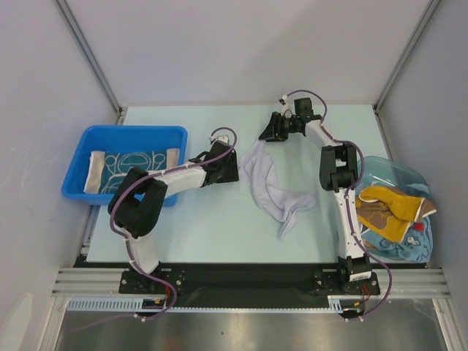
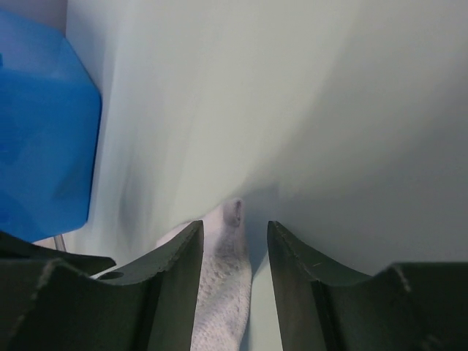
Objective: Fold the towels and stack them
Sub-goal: Flatten out the crumpled towel
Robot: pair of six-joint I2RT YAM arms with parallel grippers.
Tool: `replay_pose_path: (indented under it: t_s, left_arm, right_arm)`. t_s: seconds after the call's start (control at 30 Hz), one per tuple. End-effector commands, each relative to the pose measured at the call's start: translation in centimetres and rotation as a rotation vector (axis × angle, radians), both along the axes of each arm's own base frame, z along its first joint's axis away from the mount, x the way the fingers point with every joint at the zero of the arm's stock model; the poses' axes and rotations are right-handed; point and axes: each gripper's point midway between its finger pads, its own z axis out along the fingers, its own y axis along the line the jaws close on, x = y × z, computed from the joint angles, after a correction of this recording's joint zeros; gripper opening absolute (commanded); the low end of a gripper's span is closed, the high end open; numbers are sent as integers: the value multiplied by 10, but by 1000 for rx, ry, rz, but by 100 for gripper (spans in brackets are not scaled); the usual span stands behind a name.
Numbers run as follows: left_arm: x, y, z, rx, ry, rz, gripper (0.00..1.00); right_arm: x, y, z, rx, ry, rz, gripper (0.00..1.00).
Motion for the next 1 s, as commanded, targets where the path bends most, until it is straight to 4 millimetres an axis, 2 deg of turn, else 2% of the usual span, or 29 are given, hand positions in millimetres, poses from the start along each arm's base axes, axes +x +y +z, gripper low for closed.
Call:
replay_pose_path:
  t_s: [0.0, 0.17, 0.2, 0.37, 0.5, 0.8, 0.97]
  left_arm:
    - [19, -3, 6, -103, -18, 45, 61]
    - [24, -7, 2, -134, -7, 40, 61]
    - [24, -8, 0, -134, 1, 38, 61]
    - [20, -3, -22, -87, 64, 58, 60]
    - [20, -9, -27, -121, 53, 40, 59]
    - [11, -9, -48, -89, 131, 43, 47]
    - [5, -10, -55, -81, 163, 40, 35]
  right_arm:
    - [6, 11, 13, 49, -31, 20, 46]
    - [10, 10, 13, 67, -39, 13, 41]
    - [9, 12, 11, 71, -34, 16, 38]
    - [12, 5, 10, 76, -31, 2, 32]
    - [11, 3, 10, 72, -30, 1, 29]
    - [12, 1, 16, 75, -46, -3, 28]
    - [14, 3, 19, 91, -49, -2, 28]
